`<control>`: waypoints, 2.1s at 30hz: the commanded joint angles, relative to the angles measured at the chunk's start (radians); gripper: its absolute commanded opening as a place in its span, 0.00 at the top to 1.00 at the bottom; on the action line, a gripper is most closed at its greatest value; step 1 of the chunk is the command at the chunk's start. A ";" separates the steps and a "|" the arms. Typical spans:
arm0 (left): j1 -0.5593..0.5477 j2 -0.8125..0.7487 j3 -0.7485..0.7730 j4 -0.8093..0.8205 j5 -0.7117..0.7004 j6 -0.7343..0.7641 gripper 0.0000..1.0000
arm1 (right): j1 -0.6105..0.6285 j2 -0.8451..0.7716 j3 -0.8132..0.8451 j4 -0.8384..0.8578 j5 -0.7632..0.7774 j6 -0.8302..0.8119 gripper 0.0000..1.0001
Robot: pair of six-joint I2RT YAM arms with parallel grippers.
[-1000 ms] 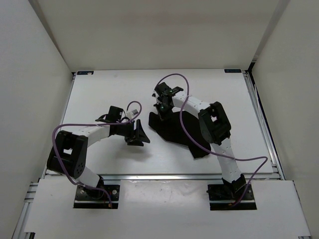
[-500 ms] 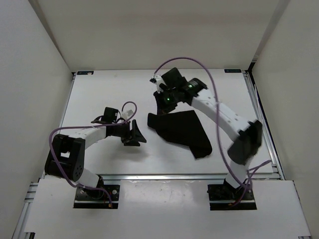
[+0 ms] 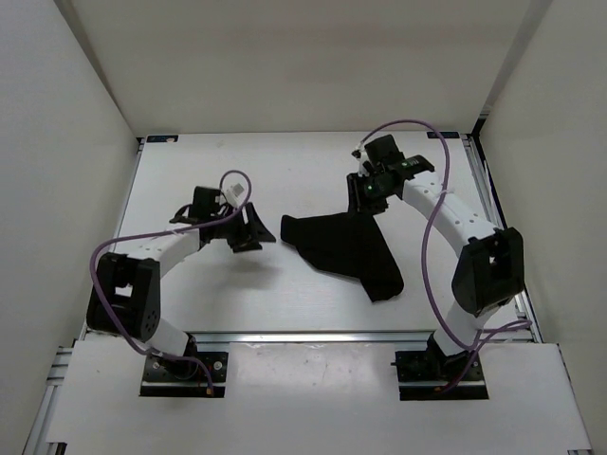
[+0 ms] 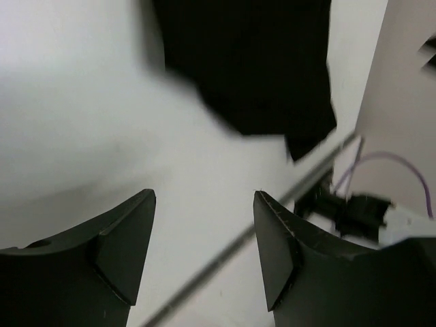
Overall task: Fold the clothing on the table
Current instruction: Flatten the skirt out
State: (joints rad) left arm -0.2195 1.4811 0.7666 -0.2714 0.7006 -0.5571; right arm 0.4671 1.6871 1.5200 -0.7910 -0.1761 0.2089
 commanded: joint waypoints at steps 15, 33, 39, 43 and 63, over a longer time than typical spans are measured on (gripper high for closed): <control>-0.092 0.363 0.289 0.159 -0.280 0.025 0.32 | -0.306 0.131 -0.196 0.199 0.000 0.014 0.54; -0.152 0.482 0.304 0.314 -0.191 -0.124 1.00 | -0.367 0.299 -0.214 0.317 -0.220 0.040 0.54; -0.138 0.466 0.270 0.307 -0.173 -0.124 1.00 | -0.340 0.333 -0.225 0.397 -0.371 0.072 0.85; -0.120 0.427 0.296 0.279 -0.106 -0.116 1.00 | -0.318 0.214 -0.254 0.423 -0.324 0.075 1.00; -0.017 -0.063 0.346 0.423 0.252 -0.342 1.00 | -0.106 -0.422 -0.139 0.211 -0.051 -0.006 0.99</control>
State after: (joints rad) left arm -0.2466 1.4780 1.2022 0.0658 0.8490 -0.7967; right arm 0.2844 1.3605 1.4597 -0.5171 -0.2531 0.2226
